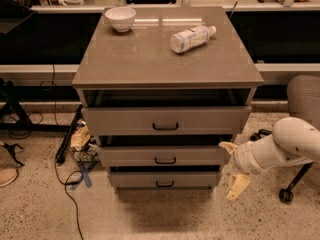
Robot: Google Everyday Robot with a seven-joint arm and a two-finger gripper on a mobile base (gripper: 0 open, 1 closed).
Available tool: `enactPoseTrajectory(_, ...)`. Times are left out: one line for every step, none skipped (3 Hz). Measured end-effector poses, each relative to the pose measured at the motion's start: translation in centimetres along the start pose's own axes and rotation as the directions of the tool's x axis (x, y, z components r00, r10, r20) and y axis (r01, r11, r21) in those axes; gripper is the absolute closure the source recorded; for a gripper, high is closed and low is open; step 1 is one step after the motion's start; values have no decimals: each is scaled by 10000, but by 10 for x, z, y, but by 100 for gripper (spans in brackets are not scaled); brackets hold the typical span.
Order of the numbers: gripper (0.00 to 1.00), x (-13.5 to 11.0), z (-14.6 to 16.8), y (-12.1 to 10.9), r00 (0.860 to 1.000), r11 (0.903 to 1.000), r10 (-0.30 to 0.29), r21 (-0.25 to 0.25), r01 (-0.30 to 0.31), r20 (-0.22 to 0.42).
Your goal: Open middle drawer
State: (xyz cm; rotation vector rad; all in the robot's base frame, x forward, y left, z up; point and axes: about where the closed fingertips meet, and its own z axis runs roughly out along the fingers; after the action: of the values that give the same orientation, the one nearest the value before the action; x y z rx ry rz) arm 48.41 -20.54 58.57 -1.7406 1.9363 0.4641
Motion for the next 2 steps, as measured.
enactPoseTrajectory(0,22,38,-40,9975,9968,-654,481,641,260)
enactPoseTrajectory(0,26,45,-38,9977,9976,-580,392,566,350)
